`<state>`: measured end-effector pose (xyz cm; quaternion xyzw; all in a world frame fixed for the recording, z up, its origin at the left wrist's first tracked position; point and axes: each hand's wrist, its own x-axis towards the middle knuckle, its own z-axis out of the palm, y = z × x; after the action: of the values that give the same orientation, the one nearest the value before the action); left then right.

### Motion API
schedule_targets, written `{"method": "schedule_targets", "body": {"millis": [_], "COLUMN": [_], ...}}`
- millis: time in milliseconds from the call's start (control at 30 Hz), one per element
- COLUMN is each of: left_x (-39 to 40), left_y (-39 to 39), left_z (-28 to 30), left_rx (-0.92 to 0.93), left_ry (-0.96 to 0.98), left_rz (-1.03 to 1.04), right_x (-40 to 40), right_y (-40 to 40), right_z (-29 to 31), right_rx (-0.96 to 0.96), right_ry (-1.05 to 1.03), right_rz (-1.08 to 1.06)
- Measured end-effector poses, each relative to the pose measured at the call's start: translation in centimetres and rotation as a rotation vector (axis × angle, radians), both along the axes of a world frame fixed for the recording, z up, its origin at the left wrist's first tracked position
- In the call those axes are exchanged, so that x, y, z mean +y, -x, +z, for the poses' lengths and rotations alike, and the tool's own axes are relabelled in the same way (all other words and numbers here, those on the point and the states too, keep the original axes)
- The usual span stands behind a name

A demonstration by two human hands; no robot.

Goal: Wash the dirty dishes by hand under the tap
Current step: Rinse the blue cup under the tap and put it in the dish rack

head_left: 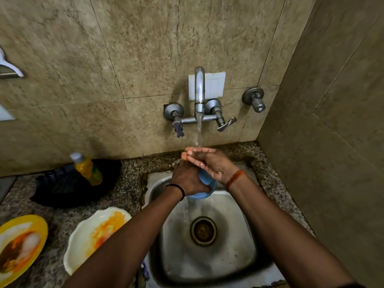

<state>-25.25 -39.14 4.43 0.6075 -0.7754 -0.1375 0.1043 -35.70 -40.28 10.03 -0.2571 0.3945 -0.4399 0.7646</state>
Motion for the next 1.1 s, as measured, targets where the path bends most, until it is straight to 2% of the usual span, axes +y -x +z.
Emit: {"method": "schedule_targets", "body": {"millis": [67, 167, 267, 333, 433, 500, 633, 733, 867, 933, 1000, 1100], "left_x": [0.2, 0.2, -0.2, -0.7, -1.0, -0.6, 0.7, 1.3, 1.8, 1.7, 1.6, 1.5], "left_y": [0.1, -0.1, -0.5, -1.1, -1.8, -2.4, -3.1, -2.9, -3.0, -3.3, -3.4, -3.3], "left_z": [-0.2, -0.3, -0.3, -0.3, -0.4, -0.5, -1.2, -2.5, -3.9, -4.3, -4.3, -4.5], "left_rx": [-0.048, -0.022, 0.064, 0.238, 0.717, 0.992, 1.267, 1.473, 1.901, 2.006, 2.063, 2.175], "left_ry": [-0.037, -0.003, 0.031, -0.022, -0.217, -0.372, -0.746, -0.884, -1.030, -1.055, -1.070, -1.054], "left_rz": [-0.014, -0.064, -0.070, -0.012, 0.172, 0.225, 0.336, 0.390, 0.463, 0.465, 0.465, 0.456], "right_x": [-0.2, -0.7, -0.8, -0.7, -0.4, -0.2, 0.4, 1.3, 2.6, 3.3, 4.2, 5.6], "right_y": [-0.2, -0.7, -1.0, -0.7, -0.2, 0.0, 0.2, 0.3, 1.2, 2.2, 3.0, 3.5], "right_z": [0.2, 0.4, 0.5, 0.3, -0.5, -0.8, -1.3, -1.7, -2.8, -3.7, -4.5, -5.1], "right_rx": [0.083, 0.253, 0.187, 0.134, 0.109, 0.132, 0.195, 0.430, 0.830, 1.019, 1.124, 1.275], "right_ry": [0.005, 0.040, 0.016, 0.024, 0.070, 0.108, 0.194, 0.432, 0.673, 0.696, 0.718, 0.921], "right_rz": [0.021, -0.007, -0.034, -0.015, -0.050, -0.111, -0.217, -0.265, -0.335, -0.191, 0.002, 0.145]}}
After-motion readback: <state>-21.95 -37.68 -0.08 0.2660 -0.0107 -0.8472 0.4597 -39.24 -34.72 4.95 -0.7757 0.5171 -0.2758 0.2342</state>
